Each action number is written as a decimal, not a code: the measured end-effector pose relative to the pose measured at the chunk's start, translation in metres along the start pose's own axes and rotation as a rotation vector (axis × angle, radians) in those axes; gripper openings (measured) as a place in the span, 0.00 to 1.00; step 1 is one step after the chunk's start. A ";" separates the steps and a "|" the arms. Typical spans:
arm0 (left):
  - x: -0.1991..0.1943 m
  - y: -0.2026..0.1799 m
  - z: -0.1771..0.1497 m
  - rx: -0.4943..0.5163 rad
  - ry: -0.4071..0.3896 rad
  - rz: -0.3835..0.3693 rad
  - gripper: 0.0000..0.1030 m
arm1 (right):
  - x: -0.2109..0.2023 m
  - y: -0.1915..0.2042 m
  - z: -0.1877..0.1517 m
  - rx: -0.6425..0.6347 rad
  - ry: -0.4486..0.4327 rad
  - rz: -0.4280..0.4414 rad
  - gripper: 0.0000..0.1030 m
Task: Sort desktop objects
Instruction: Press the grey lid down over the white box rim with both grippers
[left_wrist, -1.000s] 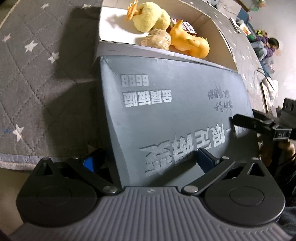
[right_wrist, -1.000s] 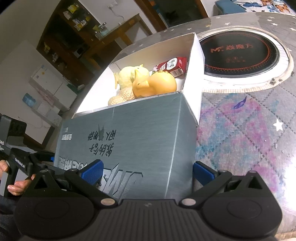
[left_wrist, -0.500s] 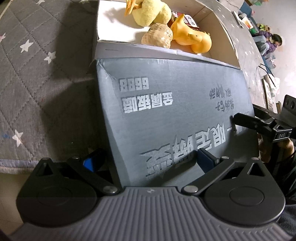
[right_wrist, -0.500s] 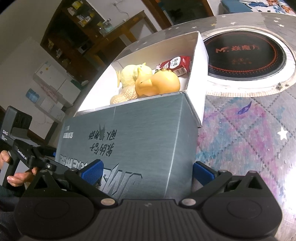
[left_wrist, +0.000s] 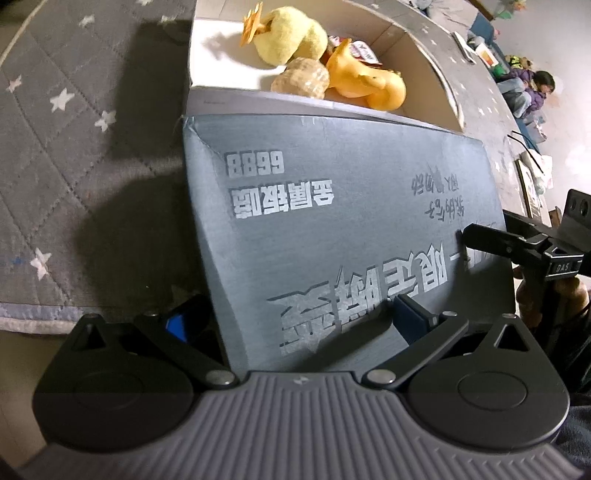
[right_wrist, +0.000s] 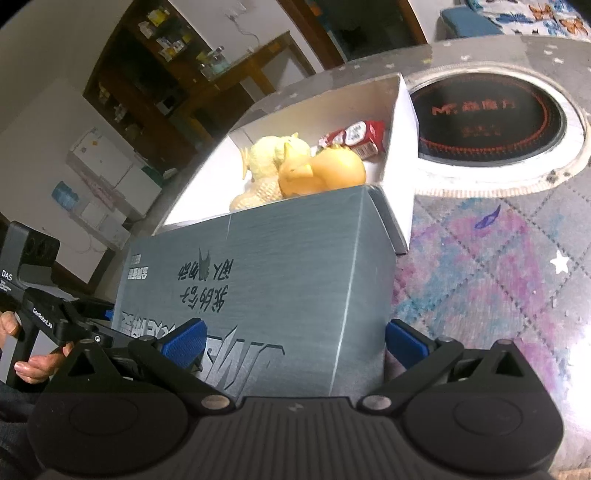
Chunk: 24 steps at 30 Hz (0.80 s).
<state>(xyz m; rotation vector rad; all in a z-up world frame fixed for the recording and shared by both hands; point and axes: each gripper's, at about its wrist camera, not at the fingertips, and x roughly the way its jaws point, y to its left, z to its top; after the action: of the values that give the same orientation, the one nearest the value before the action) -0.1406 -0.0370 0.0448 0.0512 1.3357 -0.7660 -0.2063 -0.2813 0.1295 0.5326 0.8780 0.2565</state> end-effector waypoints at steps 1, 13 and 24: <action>-0.005 -0.001 -0.001 0.009 -0.004 0.003 1.00 | -0.003 0.003 0.000 -0.008 -0.007 -0.002 1.00; -0.056 0.000 0.009 0.022 -0.072 -0.002 1.00 | -0.028 0.039 0.012 -0.095 -0.087 -0.020 1.00; -0.088 -0.009 0.064 0.065 -0.192 0.065 1.00 | -0.032 0.053 0.063 -0.145 -0.157 -0.023 1.00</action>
<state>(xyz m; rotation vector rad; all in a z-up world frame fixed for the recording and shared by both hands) -0.0941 -0.0316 0.1433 0.0707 1.1221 -0.7403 -0.1769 -0.2718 0.2119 0.4021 0.7066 0.2519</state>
